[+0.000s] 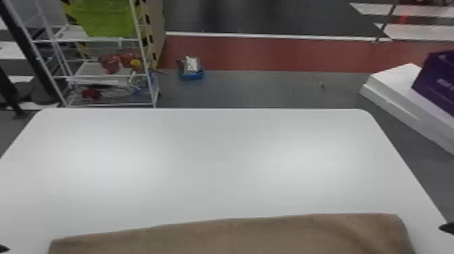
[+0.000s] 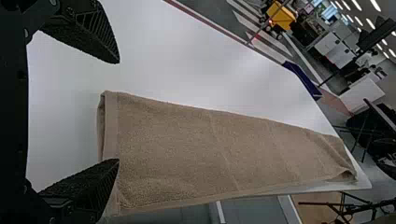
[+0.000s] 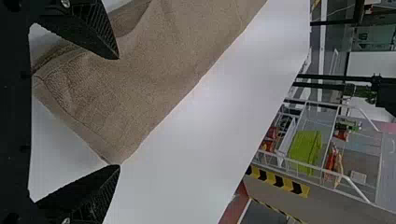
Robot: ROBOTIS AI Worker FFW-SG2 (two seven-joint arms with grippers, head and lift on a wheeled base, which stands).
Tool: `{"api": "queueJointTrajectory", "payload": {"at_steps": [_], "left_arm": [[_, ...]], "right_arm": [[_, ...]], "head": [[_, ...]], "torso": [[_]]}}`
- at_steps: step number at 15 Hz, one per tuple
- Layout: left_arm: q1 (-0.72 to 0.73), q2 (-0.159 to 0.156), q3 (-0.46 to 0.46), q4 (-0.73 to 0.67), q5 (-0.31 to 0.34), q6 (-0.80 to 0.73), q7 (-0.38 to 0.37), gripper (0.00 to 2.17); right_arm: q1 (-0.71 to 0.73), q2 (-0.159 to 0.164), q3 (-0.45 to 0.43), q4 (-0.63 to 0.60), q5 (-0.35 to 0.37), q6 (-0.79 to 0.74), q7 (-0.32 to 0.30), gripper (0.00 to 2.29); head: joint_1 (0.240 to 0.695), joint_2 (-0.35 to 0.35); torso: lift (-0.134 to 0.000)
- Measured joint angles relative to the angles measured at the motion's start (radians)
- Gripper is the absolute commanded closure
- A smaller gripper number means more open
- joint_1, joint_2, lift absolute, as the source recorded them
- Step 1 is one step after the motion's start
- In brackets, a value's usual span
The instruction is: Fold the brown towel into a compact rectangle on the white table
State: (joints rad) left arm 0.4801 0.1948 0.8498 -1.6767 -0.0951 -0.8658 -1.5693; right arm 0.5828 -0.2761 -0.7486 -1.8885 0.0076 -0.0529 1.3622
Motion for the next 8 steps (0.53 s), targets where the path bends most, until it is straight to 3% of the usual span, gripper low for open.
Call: {"api": "queueJointTrajectory", "payload": {"at_steps": [8], "left_arm": [[0.003, -0.001, 0.000, 0.000, 0.000, 0.000, 0.000, 0.15]], "right_arm": [[0.014, 0.007, 0.026, -0.010, 0.016, -0.051, 0.000, 0.05]], "head": [[0.695, -0.012]], "torso": [[-0.123]]}}
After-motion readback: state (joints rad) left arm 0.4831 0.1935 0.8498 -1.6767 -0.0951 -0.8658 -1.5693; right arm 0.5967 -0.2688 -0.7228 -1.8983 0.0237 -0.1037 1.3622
